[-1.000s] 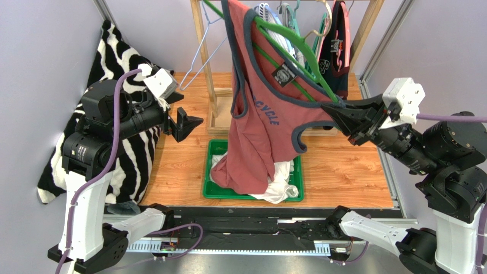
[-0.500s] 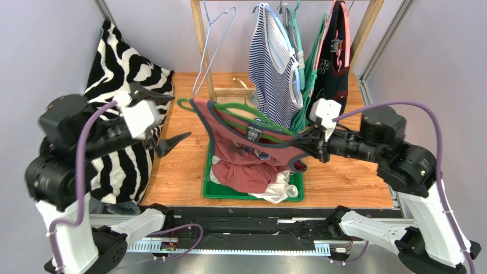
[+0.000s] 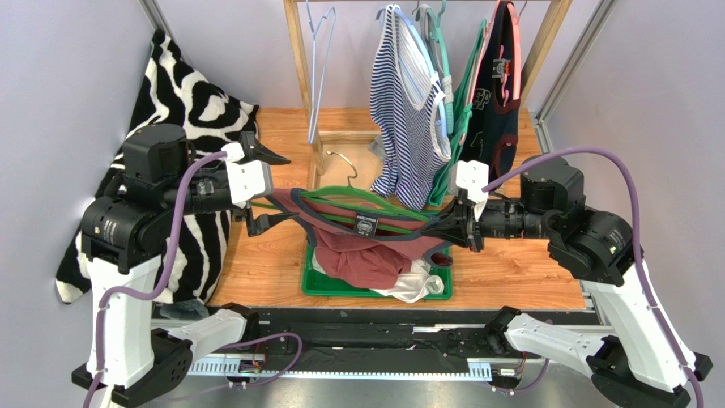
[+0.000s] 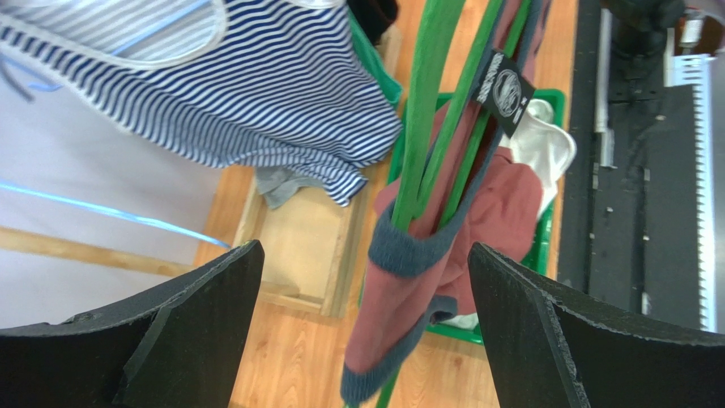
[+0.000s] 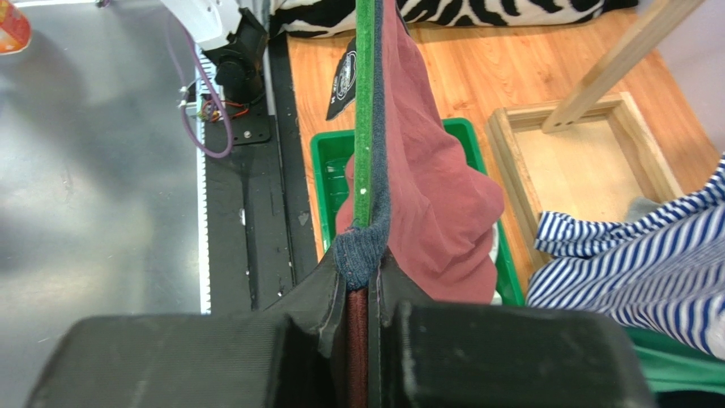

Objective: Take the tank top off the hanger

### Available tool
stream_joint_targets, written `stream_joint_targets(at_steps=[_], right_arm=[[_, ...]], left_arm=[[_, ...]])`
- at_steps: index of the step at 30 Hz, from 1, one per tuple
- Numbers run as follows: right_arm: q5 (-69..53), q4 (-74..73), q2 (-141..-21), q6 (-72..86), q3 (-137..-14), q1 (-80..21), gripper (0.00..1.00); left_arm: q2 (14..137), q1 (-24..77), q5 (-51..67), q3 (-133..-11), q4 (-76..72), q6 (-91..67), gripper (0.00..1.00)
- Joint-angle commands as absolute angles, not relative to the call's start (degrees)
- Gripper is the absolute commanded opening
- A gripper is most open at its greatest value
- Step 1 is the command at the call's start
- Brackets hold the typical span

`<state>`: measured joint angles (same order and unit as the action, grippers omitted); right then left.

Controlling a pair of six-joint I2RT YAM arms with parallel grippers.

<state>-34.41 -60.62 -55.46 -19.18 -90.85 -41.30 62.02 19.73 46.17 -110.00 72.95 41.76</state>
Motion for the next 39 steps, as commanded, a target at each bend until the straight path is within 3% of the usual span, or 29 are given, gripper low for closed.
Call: stream_joint_targets(at_steps=[1,8,13,19,23,26,27,28,30,35,37,39], right_arm=[[-37.36,-56.34,-57.65,-19.78,-92.28,-42.1,0.0],[-37.09,-53.89,-58.71,-19.87,-91.76,-42.98,0.0],[-37.53,-51.15,-58.71,-19.07,-89.65,-43.85,0.0],[-36.39,-50.36,-58.8,-18.72,-87.45,-45.87,0.0],[-34.54,-50.1,-58.97,-18.72,-86.66,-47.46,0.0],[-33.31,-49.05,-58.28,-18.63,-85.96,-48.08,0.0],[-32.88,-48.78,-58.1,-18.55,-85.78,-48.34,0.0],[-32.18,-48.43,-57.83,-18.54,-85.69,-48.25,0.0],[-31.38,-48.34,-57.48,-18.54,-85.87,-48.25,0.0],[-29.28,-47.73,-57.3,-17.76,-85.78,-48.25,0.0],[-26.47,-46.59,-56.87,-17.23,-84.65,-48.34,0.0],[-22.35,-44.92,-56.17,-16.09,-83.15,-48.25,0.1]], left_arm=[[61.96,19.51,53.69,-111.97,76.2,46.06,0.99],[62.84,19.51,60.81,-110.23,78.22,43.42,0.97],[61.88,19.51,59.33,-102.75,74.1,42.01,0.98],[62.4,19.51,59.14,-102.74,69.35,37.44,0.97],[62.32,19.51,62.48,-101.08,69.96,36.47,0.91],[62.05,19.51,63.89,-99.15,71.62,37.44,0.71],[61.88,19.51,64.24,-98.71,71.89,37.7,0.51],[61.79,19.51,64.86,-98.35,72.16,37.71,0.42],[62.14,20.03,66.44,-99.22,74.35,38.15,0.32],[64.42,24.42,65.66,-102.47,78.92,39.2,0.28],[64.6,24.7,65.3,-103.01,78.49,38.59,0.2],[64.16,24.61,63.38,-103.1,74.81,35.52,0.0]])
